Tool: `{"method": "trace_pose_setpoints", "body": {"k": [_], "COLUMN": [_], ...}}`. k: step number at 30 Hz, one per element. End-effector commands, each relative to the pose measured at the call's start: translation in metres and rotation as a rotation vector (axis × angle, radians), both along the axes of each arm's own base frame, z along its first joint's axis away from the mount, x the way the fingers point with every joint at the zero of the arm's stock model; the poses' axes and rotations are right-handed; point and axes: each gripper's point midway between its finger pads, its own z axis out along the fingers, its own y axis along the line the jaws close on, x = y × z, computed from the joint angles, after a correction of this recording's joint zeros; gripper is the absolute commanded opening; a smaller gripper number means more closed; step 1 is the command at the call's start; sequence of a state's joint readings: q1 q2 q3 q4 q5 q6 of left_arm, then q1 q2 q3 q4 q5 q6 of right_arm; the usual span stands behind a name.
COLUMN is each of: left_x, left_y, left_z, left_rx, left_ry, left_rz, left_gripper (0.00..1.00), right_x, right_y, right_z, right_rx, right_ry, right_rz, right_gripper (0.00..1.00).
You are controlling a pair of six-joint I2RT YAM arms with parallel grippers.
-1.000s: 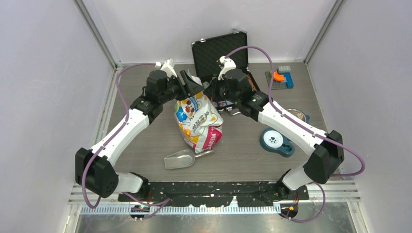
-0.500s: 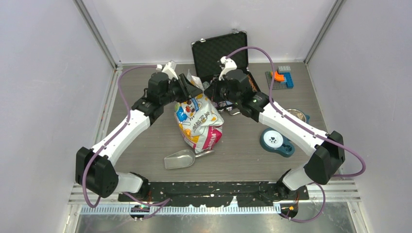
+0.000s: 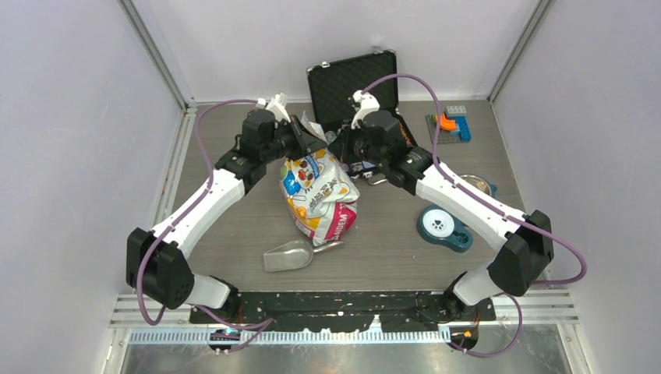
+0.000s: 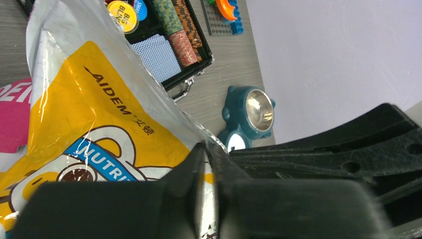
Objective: Serve the pet food
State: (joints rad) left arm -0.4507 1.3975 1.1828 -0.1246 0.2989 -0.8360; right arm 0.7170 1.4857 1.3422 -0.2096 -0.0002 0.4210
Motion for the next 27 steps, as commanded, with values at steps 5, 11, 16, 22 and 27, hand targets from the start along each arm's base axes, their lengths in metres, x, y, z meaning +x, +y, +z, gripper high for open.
{"method": "trace_pose_setpoints", "body": {"k": [5,11,16,22,27], "left_x": [-0.015,-0.04,-0.054,-0.06,-0.066], "left_y": [-0.004,0.017,0.035,0.047,0.071], "left_z": [-0.004,-0.009,-0.014,-0.004,0.023], "left_rx": [0.026,0.091,0.182,0.229,0.29], "left_ry": [-0.007,-0.039,-0.028,-0.048,-0.125], "left_rz": [-0.069,-0.059,-0.04,-0.018,0.062], "left_gripper": [0.0,0.0,0.0,0.0,0.0], "right_x": [0.005,0.035,0.046,0.046,0.047], "right_y": [-0.011,-0.048,-0.069,-0.078,-0.091], "right_z": [0.021,0.009,0.002,0.015,0.026], "right_rx": [-0.026,-0.26,-0.408,-0.416,-0.441], "right_ry": [-0.088,-0.156,-0.203,-0.251,-0.282], "right_rz": [-0.055,-0.225,-0.288,-0.315,-0.367], "right_gripper": [0.05,0.05,0.05,0.05,0.05]}}
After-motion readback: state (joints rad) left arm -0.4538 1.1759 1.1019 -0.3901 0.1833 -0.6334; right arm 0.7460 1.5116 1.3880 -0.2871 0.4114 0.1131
